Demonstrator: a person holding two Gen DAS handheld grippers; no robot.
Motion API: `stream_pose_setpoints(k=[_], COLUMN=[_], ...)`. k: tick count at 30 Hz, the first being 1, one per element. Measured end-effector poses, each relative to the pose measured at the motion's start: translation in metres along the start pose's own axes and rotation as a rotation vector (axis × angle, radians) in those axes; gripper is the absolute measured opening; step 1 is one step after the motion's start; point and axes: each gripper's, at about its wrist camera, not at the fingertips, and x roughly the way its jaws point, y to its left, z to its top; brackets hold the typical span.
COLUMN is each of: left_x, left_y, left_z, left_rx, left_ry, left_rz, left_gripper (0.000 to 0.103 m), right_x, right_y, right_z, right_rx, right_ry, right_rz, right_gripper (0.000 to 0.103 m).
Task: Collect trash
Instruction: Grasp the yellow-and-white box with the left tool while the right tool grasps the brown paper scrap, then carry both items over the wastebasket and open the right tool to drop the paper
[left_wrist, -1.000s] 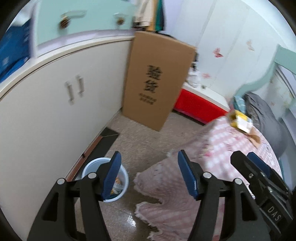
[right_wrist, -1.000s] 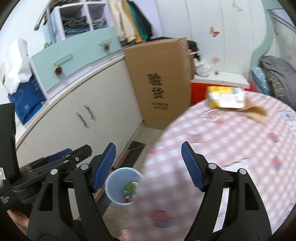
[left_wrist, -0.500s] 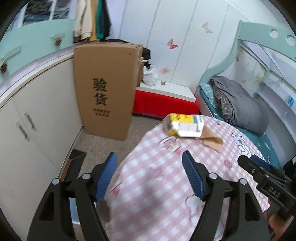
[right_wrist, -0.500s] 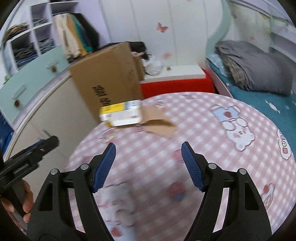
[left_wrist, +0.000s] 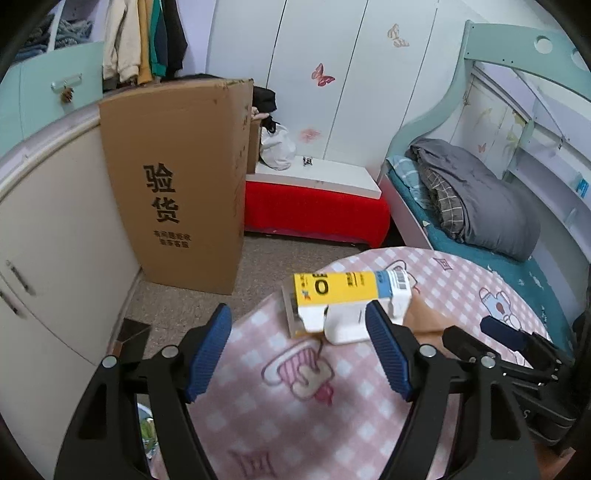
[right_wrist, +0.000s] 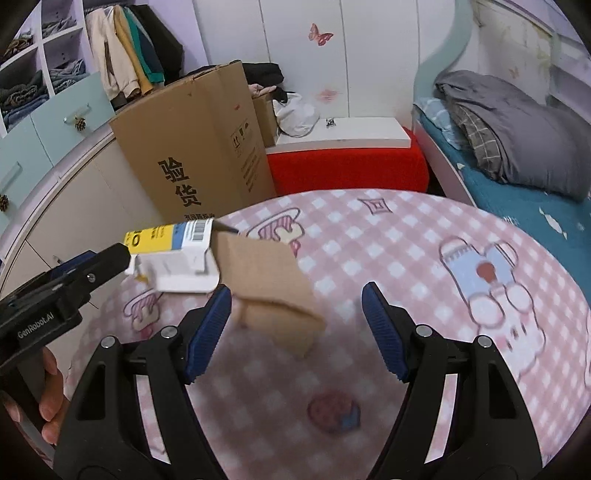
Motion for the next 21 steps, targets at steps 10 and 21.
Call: stream_pose_setpoints(k=[10, 21], left_x=[0.037, -0.001], left_y=[-0.009, -0.024], left_z=[0.005, -0.011], left_rx=[-0.008, 0.042], left_ry=[0.027, -0.013], left_rz=[-0.148, -0.231], left_gripper=[0.060, 0.003], right_x=[0.020, -0.022], right_y=[-0.001, 0.012], right_z=[0.001, -0.012], right_rx=[0.008, 0.006], right_ry=[0.067, 0.030], right_rz=[0.057, 0.041], right_gripper=[0.020, 0.003])
